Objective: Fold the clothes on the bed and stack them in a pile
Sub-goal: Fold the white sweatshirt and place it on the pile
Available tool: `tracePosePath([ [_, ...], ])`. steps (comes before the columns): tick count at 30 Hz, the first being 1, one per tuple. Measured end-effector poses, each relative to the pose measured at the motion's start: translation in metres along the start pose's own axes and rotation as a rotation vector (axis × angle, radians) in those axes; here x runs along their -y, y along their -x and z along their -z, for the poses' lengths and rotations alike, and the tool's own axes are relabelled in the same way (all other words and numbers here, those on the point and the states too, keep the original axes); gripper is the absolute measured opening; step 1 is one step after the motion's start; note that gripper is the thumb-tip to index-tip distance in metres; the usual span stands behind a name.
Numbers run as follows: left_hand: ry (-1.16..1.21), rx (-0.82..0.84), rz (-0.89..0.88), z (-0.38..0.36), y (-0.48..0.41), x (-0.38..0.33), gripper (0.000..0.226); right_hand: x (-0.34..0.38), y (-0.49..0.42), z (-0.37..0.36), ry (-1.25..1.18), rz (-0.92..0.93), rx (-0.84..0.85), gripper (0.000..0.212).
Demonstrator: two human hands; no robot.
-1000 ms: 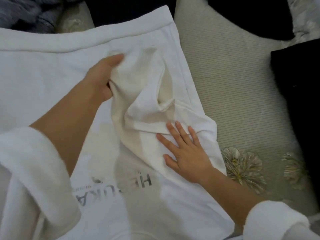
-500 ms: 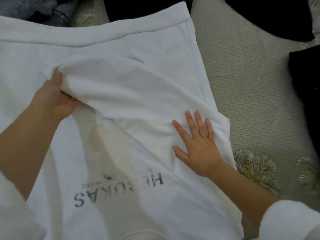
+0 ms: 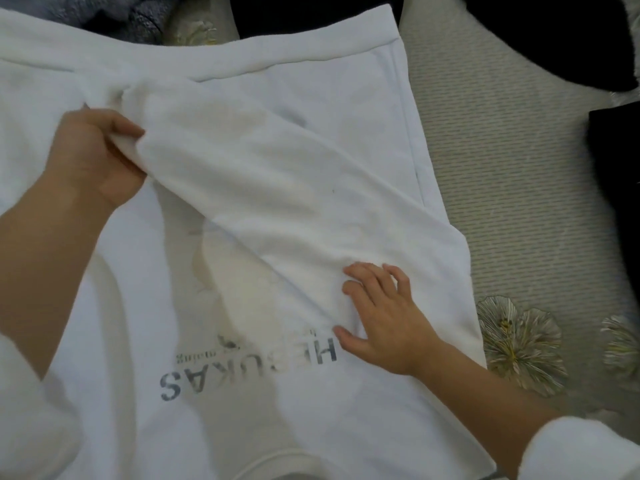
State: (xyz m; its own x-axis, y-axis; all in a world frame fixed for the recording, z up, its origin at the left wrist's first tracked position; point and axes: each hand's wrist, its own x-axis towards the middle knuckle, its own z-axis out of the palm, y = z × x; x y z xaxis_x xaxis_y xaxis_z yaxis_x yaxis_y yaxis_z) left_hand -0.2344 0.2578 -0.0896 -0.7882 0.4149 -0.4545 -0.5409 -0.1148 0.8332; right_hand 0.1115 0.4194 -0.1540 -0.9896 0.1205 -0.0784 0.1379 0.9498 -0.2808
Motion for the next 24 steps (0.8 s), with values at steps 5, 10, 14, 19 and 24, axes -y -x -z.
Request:
tracePosePath([
  [5, -0.102, -0.148, 0.107, 0.014, -0.003, -0.001, 0.06, 0.012, -0.012, 0.008, -0.055, 0.09, -0.018, 0.015],
  [10, -1.117, -0.631, -0.163, 0.02, 0.009, 0.042, 0.063, 0.016, -0.024, 0.012, -0.065, 0.05, 0.119, 0.041],
  [14, -1.676, 0.019, -0.489, 0.017, 0.029, 0.08, 0.06, 0.016, -0.045, 0.001, 0.018, -0.138, 0.214, 0.067],
  [19, -1.724, 0.092, -0.128, 0.012, 0.043, 0.12, 0.064, 0.02, -0.05, -0.014, 0.147, -0.17, 0.294, 0.068],
  [24, -1.7, 0.216, -0.096, 0.007, 0.079, 0.121, 0.067, 0.024, -0.056, -0.003, 0.164, -0.217, 0.427, 0.067],
])
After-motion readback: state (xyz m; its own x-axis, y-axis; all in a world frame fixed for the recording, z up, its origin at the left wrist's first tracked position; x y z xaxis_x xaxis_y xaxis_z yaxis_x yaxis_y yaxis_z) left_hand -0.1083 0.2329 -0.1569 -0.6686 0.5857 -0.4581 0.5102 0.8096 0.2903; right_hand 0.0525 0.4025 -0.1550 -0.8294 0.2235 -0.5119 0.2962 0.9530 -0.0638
